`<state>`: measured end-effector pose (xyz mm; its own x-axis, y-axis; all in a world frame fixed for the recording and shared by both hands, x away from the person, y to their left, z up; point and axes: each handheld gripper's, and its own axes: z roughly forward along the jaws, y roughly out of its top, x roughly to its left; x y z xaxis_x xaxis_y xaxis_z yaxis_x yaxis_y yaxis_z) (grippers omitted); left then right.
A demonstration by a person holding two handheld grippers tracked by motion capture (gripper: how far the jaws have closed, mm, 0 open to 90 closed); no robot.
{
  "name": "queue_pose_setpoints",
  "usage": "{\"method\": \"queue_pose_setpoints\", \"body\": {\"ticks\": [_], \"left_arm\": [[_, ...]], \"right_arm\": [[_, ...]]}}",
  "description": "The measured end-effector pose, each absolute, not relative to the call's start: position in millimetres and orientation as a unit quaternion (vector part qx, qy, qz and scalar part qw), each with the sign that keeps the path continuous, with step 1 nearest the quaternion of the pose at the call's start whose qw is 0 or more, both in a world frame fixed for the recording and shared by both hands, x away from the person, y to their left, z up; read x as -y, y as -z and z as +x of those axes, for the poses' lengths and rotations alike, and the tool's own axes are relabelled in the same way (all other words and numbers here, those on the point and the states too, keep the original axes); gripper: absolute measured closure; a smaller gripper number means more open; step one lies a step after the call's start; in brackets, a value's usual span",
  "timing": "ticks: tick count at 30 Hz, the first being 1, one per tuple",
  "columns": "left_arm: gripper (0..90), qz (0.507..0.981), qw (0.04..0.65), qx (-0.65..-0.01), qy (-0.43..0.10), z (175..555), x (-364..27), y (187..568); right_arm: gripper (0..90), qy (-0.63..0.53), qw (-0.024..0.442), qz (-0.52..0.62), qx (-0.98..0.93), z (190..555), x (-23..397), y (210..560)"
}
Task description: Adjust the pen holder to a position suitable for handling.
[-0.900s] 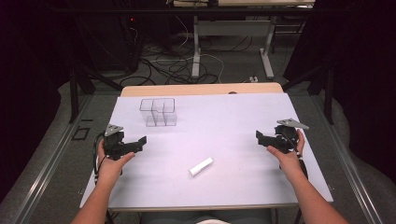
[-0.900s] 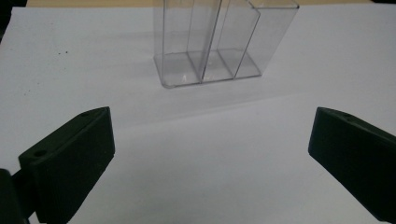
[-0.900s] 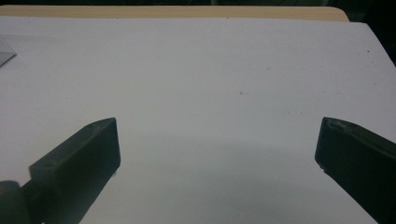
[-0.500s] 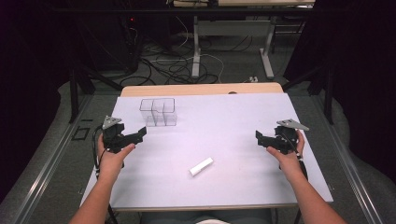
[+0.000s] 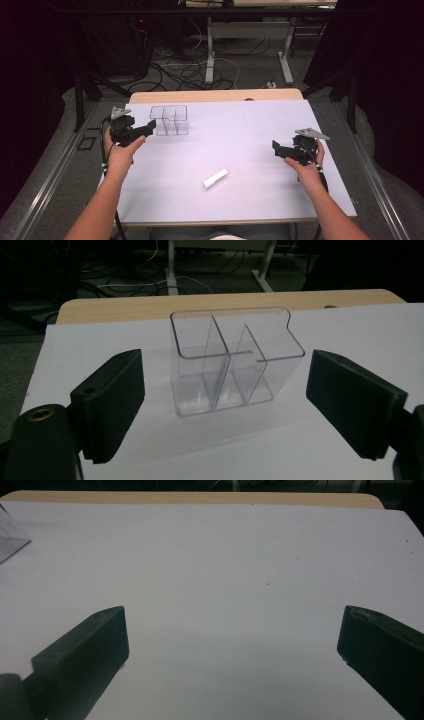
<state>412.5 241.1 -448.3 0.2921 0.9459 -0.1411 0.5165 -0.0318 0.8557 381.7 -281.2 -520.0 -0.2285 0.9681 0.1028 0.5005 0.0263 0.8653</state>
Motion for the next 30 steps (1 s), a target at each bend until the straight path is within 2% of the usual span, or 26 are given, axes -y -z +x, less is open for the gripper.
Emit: {"method": "queue_pose_setpoints", "body": {"ticks": [8, 13, 16, 30], "left_arm": [[17.3, 0.672, 0.436, -0.544, -0.250, 433, -236, 427], [25.5, 0.665, 0.434, -0.551, -0.256, 447, -234, 417], [26.2, 0.666, 0.429, -0.552, -0.259, 454, -232, 413], [34.0, 0.677, 0.393, -0.568, -0.254, 485, -223, 414]], "right_arm": [[0.0, -0.422, 0.269, 0.560, -0.660, 382, 281, 521], [0.3, -0.421, 0.266, 0.564, -0.659, 382, 283, 522], [0.4, -0.421, 0.265, 0.564, -0.659, 382, 283, 522], [0.8, -0.421, 0.258, 0.564, -0.662, 383, 283, 524]]}}
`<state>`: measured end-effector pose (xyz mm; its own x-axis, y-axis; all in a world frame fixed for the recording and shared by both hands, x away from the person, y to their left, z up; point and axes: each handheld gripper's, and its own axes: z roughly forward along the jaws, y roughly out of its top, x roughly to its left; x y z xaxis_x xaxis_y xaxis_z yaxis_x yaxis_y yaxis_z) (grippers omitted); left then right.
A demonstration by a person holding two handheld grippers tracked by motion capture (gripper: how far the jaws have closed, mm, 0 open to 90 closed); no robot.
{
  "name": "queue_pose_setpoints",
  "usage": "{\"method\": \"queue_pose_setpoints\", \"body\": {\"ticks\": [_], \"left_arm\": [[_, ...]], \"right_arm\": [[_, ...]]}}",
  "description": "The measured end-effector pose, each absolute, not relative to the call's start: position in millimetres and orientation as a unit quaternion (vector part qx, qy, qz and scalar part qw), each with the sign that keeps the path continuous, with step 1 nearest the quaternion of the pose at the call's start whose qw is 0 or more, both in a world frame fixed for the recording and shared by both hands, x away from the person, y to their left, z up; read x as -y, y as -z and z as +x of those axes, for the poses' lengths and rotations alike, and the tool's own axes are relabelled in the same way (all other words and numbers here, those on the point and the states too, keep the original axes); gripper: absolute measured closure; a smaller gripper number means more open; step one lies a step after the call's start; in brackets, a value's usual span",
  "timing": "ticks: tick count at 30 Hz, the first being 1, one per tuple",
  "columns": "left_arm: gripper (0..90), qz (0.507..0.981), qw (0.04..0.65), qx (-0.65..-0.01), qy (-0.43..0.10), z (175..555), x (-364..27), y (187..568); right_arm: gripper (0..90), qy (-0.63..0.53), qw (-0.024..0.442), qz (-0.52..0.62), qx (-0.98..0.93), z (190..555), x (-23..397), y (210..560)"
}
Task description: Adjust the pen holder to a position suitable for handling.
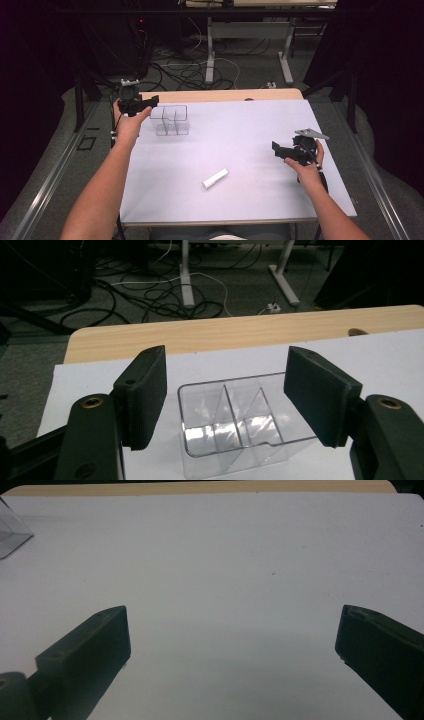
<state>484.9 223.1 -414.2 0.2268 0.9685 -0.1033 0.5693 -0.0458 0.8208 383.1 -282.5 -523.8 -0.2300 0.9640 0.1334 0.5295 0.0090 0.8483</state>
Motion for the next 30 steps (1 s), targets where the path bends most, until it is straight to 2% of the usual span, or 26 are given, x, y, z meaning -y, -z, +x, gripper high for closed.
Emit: {"method": "queue_pose_setpoints", "body": {"ticks": [15, 30], "left_arm": [[40.6, 0.681, 0.348, -0.596, -0.245, 508, -226, 435], [62.0, 0.693, 0.294, -0.625, -0.210, 521, -228, 455]], "right_arm": [[1.9, -0.421, 0.252, 0.568, -0.661, 385, 282, 527], [2.2, -0.418, 0.246, 0.567, -0.666, 386, 282, 528]]}}
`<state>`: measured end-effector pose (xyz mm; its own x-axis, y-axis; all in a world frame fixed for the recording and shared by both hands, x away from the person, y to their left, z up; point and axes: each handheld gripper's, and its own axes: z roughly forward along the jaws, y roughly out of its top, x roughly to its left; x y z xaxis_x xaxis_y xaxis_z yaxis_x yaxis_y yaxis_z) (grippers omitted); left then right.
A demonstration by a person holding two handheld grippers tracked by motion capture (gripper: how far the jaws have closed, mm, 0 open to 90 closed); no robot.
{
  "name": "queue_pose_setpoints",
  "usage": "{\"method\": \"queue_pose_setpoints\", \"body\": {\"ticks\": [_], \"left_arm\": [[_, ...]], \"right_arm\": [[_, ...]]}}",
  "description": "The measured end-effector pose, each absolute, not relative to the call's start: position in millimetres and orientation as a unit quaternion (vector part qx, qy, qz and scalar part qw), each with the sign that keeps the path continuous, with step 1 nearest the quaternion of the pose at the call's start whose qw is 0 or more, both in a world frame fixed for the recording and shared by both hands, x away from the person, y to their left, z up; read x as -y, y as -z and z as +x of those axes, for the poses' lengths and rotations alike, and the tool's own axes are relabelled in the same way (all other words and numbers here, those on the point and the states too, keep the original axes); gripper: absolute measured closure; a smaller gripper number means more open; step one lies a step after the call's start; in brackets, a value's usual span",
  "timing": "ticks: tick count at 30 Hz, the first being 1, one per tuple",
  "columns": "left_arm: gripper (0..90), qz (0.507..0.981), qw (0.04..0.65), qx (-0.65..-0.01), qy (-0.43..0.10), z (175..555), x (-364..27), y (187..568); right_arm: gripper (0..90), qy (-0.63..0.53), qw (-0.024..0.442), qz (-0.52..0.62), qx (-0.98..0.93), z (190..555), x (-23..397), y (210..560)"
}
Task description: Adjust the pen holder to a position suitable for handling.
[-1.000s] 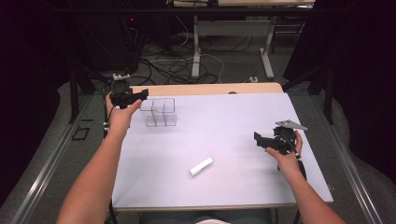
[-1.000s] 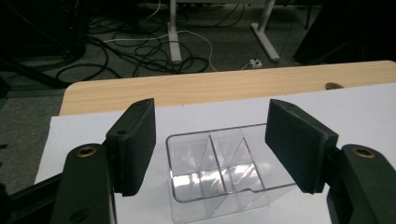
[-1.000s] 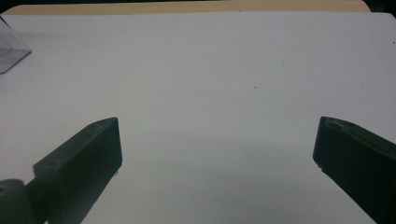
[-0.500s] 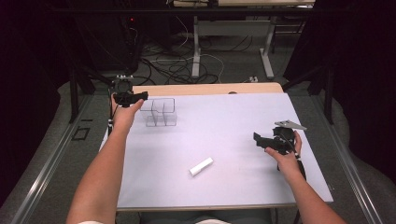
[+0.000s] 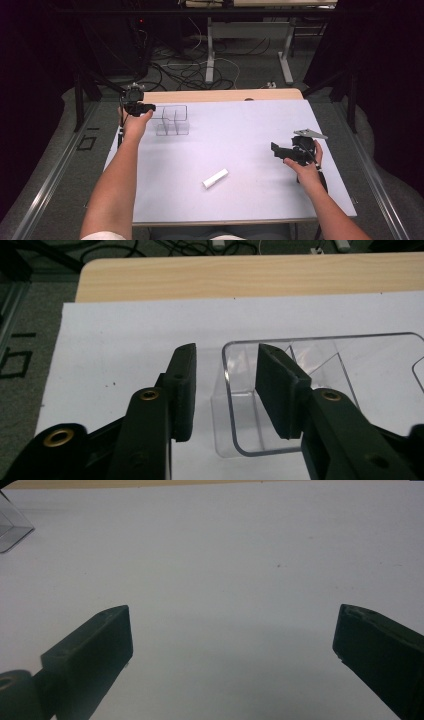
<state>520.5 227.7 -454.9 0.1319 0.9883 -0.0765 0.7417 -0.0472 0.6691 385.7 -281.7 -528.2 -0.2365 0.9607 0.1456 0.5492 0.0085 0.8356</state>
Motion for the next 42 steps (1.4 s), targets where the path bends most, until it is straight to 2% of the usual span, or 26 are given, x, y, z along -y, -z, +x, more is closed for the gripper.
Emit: {"method": "queue_pose_setpoints", "body": {"ticks": [15, 31, 42], "left_arm": [[72.6, 0.705, 0.268, -0.626, -0.198, 525, -219, 466], [86.6, 0.691, 0.255, -0.646, -0.201, 524, -218, 471], [87.9, 0.675, 0.268, -0.661, -0.188, 522, -220, 471]], "right_arm": [[2.6, -0.418, 0.242, 0.565, -0.668, 386, 281, 529], [2.8, -0.417, 0.240, 0.564, -0.671, 386, 281, 529], [3.0, -0.416, 0.240, 0.563, -0.673, 386, 280, 530]]}}
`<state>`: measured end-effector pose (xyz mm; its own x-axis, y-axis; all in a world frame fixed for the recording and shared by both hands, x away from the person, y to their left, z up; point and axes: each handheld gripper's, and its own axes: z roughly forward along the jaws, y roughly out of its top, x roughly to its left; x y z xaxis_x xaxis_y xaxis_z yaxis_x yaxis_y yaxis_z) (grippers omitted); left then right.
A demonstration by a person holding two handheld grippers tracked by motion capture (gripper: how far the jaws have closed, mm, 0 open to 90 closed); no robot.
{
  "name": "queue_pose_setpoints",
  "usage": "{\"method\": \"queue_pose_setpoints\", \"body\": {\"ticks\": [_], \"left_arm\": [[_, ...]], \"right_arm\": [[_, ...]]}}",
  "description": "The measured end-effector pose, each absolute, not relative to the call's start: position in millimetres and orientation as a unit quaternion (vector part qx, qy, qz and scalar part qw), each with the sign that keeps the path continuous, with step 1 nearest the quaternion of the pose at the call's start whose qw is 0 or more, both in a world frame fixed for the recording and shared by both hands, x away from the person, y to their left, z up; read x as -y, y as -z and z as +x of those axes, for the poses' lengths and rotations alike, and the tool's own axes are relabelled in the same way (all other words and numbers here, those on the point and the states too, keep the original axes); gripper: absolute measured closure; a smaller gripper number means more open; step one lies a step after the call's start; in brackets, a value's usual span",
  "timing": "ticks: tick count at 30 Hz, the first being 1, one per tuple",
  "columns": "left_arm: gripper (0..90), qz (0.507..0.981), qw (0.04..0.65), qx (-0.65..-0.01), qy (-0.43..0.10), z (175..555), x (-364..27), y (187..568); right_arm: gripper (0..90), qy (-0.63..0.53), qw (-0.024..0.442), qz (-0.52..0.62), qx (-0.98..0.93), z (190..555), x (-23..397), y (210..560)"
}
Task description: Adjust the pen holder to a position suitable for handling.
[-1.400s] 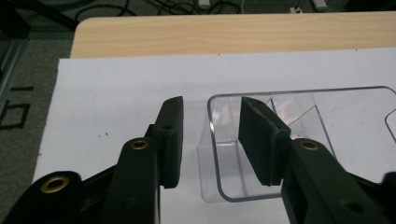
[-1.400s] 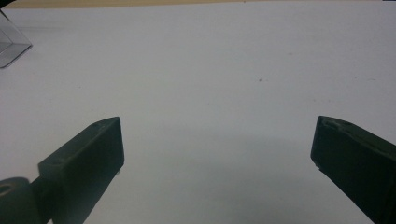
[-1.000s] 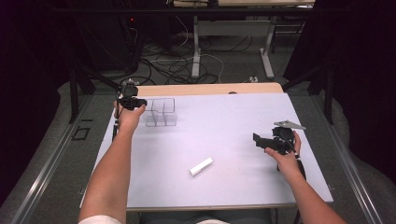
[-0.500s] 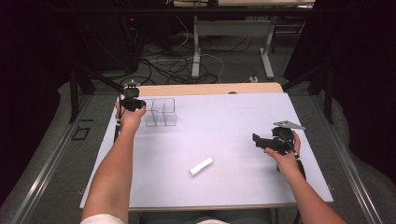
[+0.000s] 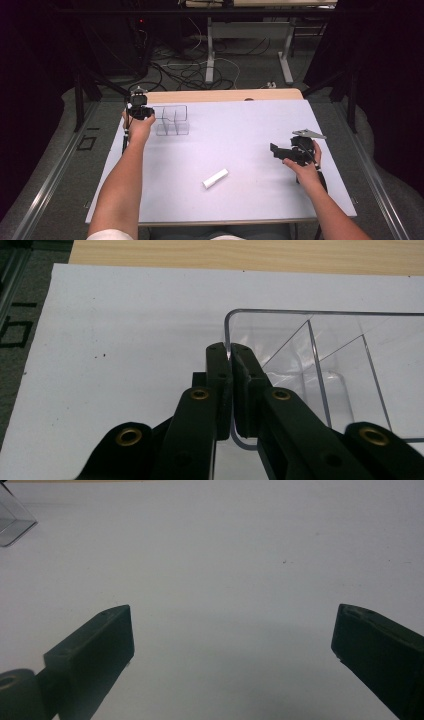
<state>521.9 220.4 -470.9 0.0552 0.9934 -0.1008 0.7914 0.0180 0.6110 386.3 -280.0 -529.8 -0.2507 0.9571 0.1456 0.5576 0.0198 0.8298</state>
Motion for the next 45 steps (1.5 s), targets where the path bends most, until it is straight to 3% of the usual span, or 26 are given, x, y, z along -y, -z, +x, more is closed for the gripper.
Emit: {"method": "queue_pose_setpoints", "body": {"ticks": [21, 45], "left_arm": [[87.8, 0.672, 0.268, -0.673, -0.155, 493, -220, 467], [87.5, 0.678, 0.270, -0.664, -0.163, 438, -219, 468]], "right_arm": [[3.1, -0.417, 0.238, 0.565, -0.671, 386, 279, 529], [3.2, -0.413, 0.242, 0.558, -0.677, 385, 278, 530]]}}
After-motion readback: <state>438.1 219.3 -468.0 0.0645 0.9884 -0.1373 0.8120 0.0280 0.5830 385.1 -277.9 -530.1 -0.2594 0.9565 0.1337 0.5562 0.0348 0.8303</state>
